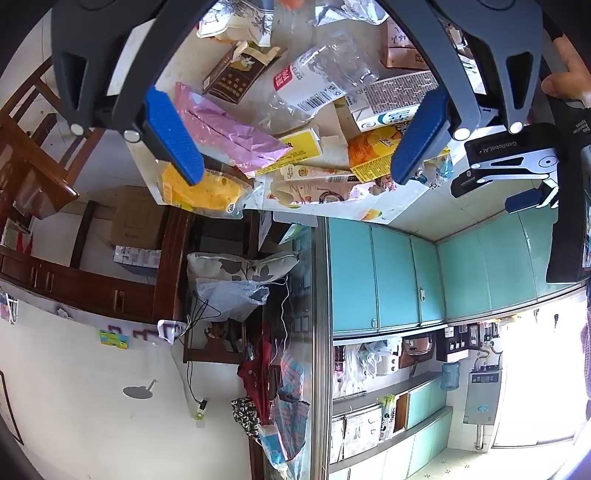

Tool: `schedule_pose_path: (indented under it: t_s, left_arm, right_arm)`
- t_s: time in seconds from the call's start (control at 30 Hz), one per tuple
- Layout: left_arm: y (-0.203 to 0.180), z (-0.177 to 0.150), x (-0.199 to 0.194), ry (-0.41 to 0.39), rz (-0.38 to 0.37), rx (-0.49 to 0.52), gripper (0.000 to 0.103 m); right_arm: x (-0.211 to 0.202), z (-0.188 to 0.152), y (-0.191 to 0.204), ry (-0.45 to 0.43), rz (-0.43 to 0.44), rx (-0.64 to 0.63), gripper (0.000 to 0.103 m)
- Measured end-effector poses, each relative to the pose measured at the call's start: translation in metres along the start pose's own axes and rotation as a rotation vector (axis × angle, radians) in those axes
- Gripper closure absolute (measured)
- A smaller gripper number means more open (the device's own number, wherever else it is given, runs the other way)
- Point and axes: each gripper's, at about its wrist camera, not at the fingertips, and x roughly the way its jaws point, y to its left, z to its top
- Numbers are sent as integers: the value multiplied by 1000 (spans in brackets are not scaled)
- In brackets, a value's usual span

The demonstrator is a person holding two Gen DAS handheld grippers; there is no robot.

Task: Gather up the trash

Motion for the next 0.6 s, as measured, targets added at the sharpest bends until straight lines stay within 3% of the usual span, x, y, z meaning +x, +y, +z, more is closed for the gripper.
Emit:
schedule_pose_path:
  t_s: [0.6]
  left_arm:
    - [1,-5,4,20,8,7,7]
  right_arm:
    - [8,-6,-4,25,-10,8,3]
